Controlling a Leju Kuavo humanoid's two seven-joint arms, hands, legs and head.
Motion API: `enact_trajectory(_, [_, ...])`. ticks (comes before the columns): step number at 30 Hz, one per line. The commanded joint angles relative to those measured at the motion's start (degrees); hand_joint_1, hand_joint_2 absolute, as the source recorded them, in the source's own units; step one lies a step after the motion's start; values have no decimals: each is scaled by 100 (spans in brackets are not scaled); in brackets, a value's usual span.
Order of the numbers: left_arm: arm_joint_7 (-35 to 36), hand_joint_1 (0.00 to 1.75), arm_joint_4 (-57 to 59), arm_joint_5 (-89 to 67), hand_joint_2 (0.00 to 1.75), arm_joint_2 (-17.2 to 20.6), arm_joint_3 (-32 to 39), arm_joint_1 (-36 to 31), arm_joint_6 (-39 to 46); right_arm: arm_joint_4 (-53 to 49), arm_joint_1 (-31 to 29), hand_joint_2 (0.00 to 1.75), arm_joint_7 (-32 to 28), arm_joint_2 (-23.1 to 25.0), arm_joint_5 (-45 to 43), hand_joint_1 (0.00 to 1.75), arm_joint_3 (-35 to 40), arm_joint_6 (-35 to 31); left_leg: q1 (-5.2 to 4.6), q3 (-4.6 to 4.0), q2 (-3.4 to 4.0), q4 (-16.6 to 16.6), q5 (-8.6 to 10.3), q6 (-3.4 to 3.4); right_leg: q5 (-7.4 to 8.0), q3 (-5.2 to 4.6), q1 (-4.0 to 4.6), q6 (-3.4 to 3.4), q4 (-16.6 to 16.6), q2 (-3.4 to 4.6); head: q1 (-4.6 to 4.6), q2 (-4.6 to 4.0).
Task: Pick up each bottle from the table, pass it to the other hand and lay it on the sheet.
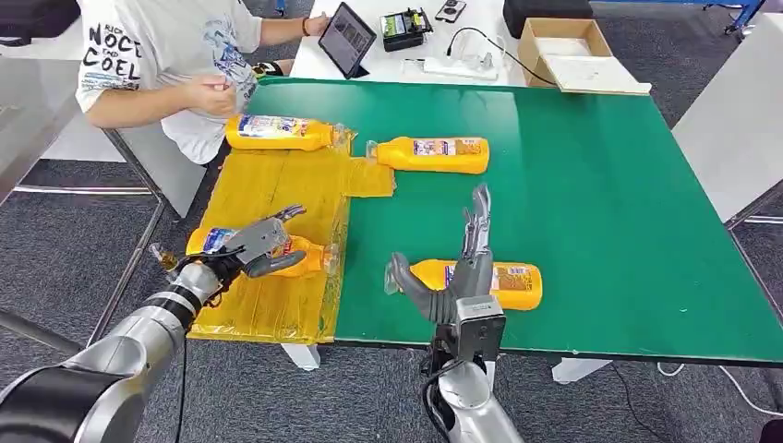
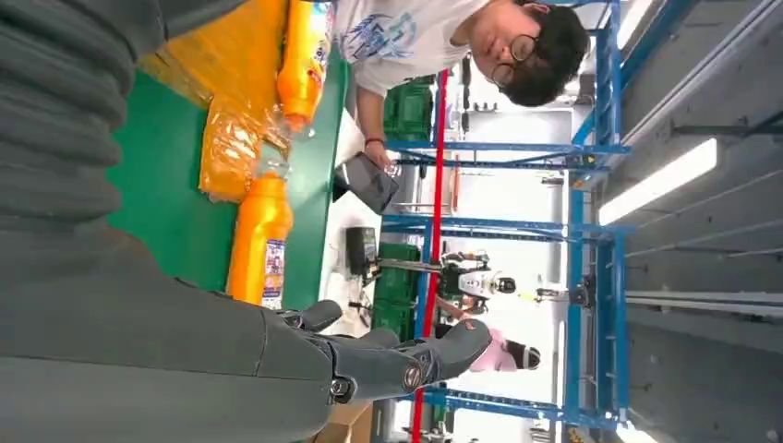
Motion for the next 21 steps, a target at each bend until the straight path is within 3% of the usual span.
enact_trajectory(1, [-685, 0, -734, 1161, 175, -786, 1437, 360, 2418, 587, -113, 175, 50, -111, 530, 0, -146, 75, -3, 26, -5, -10, -5, 20, -8, 34, 3, -8, -16, -22, -2, 0])
enact_trajectory(3, [-686, 0, -742, 1161, 175, -774, 1436, 354, 2413, 589, -113, 175, 49, -110, 531, 0, -148, 75, -3, 9, -3, -3, -4, 14, -7, 12, 1, -6, -7, -19, -2, 0])
enact_trajectory(5, [-1239, 0, -1225, 1459, 175, -861, 1683, 568, 3452, 822, -246, 175, 537, -320, 1346, 0, 3, 97, -1, 22, 7, -9, -7, 15, -6, 25, 5, -10, -15, -9, 0, 0])
enact_trajectory(6, [-1295, 0, -1324, 1526, 175, -870, 1707, 607, 3506, 876, -271, 175, 575, -374, 1426, 0, -22, 109, -2, 14, 11, -8, -5, 10, -2, 14, 2, -6, -11, 0, -2, 0])
enact_trajectory(8, [-1351, 0, -2531, 2346, 175, -1023, 1708, 1150, 3454, 1140, -511, 175, 1467, -797, 2268, 0, -28, 358, 2, 6, 14, -5, -4, 10, 2, 9, 6, -6, -13, 2, -2, 0])
enact_trajectory(11, [-1343, 0, -3717, 2837, 175, -1130, 1438, 1890, 3259, 1127, -623, 175, 2006, -1260, 2852, 0, -422, 818, -5, 25, 17, -15, -6, 19, 0, 26, 1, -4, -24, -1, -2, 0])
enact_trajectory(13, [-1325, 0, -3812, 2864, 175, -1124, 1394, 1965, 3269, 1088, -607, 175, 1965, -1267, 2887, 0, -543, 923, -5, 10, 13, -7, -6, 16, 0, 10, 0, -2, -16, -2, -2, 0])
enact_trajectory(14, [-1326, 0, -3769, 2878, 175, -1115, 1394, 1949, 3275, 1056, -589, 175, 1960, -1235, 2909, 0, -551, 943, -7, 42, 22, -17, -14, 31, -4, 45, 2, -8, -32, -4, -2, 0])
enact_trajectory(15, [-1334, 0, -3721, 2894, 175, -1107, 1396, 1923, 3285, 1033, -573, 175, 1967, -1204, 2943, 0, -555, 962, -5, 5, 1, -2, -7, 18, -5, 12, 0, -3, -11, -9, 2, 0])
enact_trajectory(16, [-1351, 0, -3720, 3011, 175, -1130, 1436, 1916, 3281, 1107, -633, 175, 2259, -1287, 3233, 0, -458, 1063, -6, 19, 9, -3, -13, 23, -8, 25, 1, -8, -14, -6, 2, 0])
enact_trajectory(19, [-1351, 0, -3844, 3133, 175, -1143, 1415, 2033, 3241, 1110, -685, 175, 2376, -1405, 3364, 0, -521, 1079, -5, 1, 15, -2, -8, 11, -2, 3, 0, -6, -8, 6, -2, 0])
enact_trajectory(21, [-1351, 0, -4122, 3252, 175, -1189, 1366, 2318, 3143, 1113, -795, 175, 2764, -1747, 3581, 0, -485, 1472, -7, 26, 21, -11, -11, 17, -6, 26, 2, -16, -14, 1, -4, 0])
